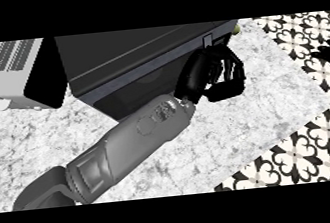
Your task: Pick up the milk, place it into the microwave and close the microwave
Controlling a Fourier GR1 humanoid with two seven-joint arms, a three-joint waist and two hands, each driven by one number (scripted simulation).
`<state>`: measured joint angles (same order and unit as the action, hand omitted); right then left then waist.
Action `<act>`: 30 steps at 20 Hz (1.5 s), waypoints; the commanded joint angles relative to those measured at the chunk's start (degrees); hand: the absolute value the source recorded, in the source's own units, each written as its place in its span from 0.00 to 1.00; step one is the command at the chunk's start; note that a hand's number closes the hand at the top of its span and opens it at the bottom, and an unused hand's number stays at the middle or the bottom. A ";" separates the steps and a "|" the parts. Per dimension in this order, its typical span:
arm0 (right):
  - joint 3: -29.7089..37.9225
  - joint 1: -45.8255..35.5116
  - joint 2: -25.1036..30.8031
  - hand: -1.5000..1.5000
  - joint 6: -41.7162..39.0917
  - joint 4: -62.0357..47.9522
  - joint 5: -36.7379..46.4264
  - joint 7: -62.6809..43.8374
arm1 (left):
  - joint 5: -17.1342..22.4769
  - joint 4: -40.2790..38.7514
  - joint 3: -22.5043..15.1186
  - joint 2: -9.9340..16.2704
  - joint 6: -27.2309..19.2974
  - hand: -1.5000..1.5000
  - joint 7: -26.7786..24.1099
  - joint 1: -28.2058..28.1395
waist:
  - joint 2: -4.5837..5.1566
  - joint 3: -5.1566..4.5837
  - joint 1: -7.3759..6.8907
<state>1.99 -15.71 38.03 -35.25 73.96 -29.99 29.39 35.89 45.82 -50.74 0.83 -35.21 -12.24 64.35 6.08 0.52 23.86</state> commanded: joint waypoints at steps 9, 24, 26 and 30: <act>-6.32 -3.03 2.05 1.00 -10.02 11.01 -1.13 -0.33 | 2.67 -2.20 0.11 -0.76 -1.01 1.00 -1.13 2.72 | -0.16 0.20 2.32; -9.36 -1.99 2.06 1.00 -9.83 20.19 -4.81 -5.17 | 4.09 -1.45 -0.20 -0.70 -5.66 1.00 -2.69 2.19 | -0.22 0.30 4.25; -9.67 -1.65 2.21 1.00 -9.85 21.04 -4.97 -5.76 | 4.01 -1.55 -0.69 -0.69 -5.87 1.00 -3.14 1.64 | -0.02 0.28 4.20; -9.58 -1.09 2.70 1.00 -9.95 23.03 -5.81 -6.54 | 4.25 -1.54 0.07 -0.71 -6.44 1.00 -3.50 3.15 | 0.11 0.39 5.06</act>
<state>-7.36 -17.23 40.46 -41.82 95.84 -35.32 20.64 39.20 47.76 -50.95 2.15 -42.68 -16.51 66.15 5.21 0.75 27.88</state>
